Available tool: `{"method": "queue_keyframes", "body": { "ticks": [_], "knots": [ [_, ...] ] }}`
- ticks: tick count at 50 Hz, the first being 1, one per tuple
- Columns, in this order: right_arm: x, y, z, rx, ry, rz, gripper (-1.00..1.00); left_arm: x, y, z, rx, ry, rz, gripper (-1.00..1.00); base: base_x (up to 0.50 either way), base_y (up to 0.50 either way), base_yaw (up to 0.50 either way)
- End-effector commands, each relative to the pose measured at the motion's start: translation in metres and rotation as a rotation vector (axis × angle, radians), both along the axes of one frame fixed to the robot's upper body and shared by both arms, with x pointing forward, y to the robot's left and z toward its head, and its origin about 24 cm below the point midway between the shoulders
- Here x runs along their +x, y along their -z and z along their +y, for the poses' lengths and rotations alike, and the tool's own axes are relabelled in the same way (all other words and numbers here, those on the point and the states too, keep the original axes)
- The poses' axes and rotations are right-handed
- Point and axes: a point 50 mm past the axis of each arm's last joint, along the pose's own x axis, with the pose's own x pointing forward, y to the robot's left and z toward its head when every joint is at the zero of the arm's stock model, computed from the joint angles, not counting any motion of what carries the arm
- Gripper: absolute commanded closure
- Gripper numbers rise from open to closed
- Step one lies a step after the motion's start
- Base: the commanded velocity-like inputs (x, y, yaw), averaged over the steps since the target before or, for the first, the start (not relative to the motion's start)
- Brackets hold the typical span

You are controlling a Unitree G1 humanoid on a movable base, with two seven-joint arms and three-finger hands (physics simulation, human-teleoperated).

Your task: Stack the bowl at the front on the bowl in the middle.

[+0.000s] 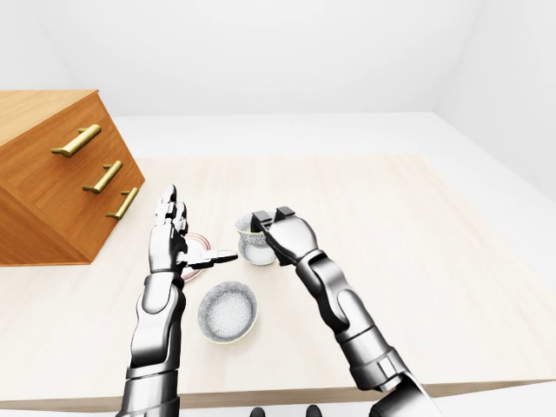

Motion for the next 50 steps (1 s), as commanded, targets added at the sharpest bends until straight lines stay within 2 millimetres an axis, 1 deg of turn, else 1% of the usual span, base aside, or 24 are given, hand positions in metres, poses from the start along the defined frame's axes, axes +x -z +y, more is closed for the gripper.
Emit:
{"method": "queue_keyframes", "body": {
  "ticks": [1, 15, 18, 19, 20, 21, 22, 41, 47, 48, 50],
  "knots": [
    [0.005, 0.001, 0.003, -0.057, 0.017, -0.060, 1.00, 0.001, 0.000, 0.000, -0.001, 0.001, 0.002, -1.00, 0.00, 0.00, 0.00],
    [0.010, 0.004, 0.002, -0.076, 0.028, -0.082, 1.00, 0.000, 0.000, 0.000, -0.001, 0.002, 0.000, -1.00, 0.00, 0.00, 0.00],
    [0.008, 0.007, 0.002, -0.082, 0.029, -0.074, 1.00, 0.000, 0.000, -0.001, -0.001, 0.002, 0.000, -1.00, 0.00, 0.00, 0.00],
    [0.008, 0.008, 0.002, -0.085, 0.027, -0.073, 0.45, 0.000, 0.000, 0.000, -0.001, 0.002, 0.000, -1.00, 0.00, 0.00, 0.00],
    [0.008, 0.008, 0.002, -0.088, 0.026, -0.070, -0.29, 0.000, 0.000, 0.000, -0.002, 0.001, 0.001, -1.00, 0.00, 0.00, 0.00],
    [0.007, 0.009, 0.002, -0.089, 0.024, -0.060, -0.58, 0.000, 0.000, 0.000, -0.001, 0.001, 0.002, -1.00, 0.00, 0.00, 0.00],
    [0.007, 0.008, 0.002, -0.089, 0.024, -0.061, -1.00, 0.000, 0.001, 0.000, -0.002, 0.001, 0.002, -1.00, 0.00, 0.00, 0.00],
    [0.004, 0.003, 0.003, -0.077, 0.018, -0.063, -1.00, 0.000, 0.000, 0.000, -0.003, 0.000, 0.000, -1.00, 0.00, 0.00, 0.00],
    [0.000, -0.028, -0.006, 0.048, 0.005, -0.049, -1.00, -0.001, -0.002, 0.000, -0.002, -0.001, -0.009, -1.00, 0.00, 0.00, 0.00],
    [0.001, -0.036, -0.010, 0.078, 0.006, -0.054, -1.00, -0.001, -0.002, 0.000, -0.002, 0.000, -0.010, -1.00, 0.00, 0.00, 0.00],
    [0.002, -0.043, -0.015, 0.096, 0.005, -0.061, -1.00, -0.001, -0.002, -0.001, -0.002, 0.000, -0.012, -1.00, 0.00, 0.00, 0.00]
  ]
}}
